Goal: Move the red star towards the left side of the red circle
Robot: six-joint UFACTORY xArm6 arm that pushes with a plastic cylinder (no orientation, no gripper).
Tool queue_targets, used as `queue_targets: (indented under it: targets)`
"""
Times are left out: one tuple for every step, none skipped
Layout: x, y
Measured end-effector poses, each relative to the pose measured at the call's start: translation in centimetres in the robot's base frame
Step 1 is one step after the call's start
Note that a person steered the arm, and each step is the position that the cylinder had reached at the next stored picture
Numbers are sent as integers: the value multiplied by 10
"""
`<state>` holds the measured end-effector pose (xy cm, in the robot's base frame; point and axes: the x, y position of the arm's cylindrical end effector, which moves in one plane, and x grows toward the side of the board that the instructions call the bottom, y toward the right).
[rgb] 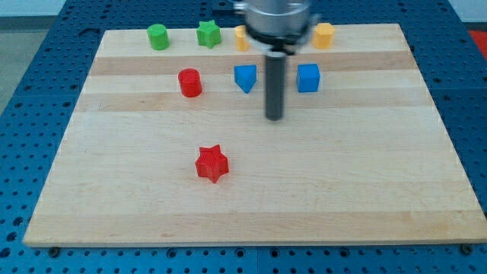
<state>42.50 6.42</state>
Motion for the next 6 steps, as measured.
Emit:
queue_targets:
  targets:
    - [40, 37]
    - [101, 4]
    - [107, -71]
    - [96, -120]
    - [86, -158]
    - [87, -168]
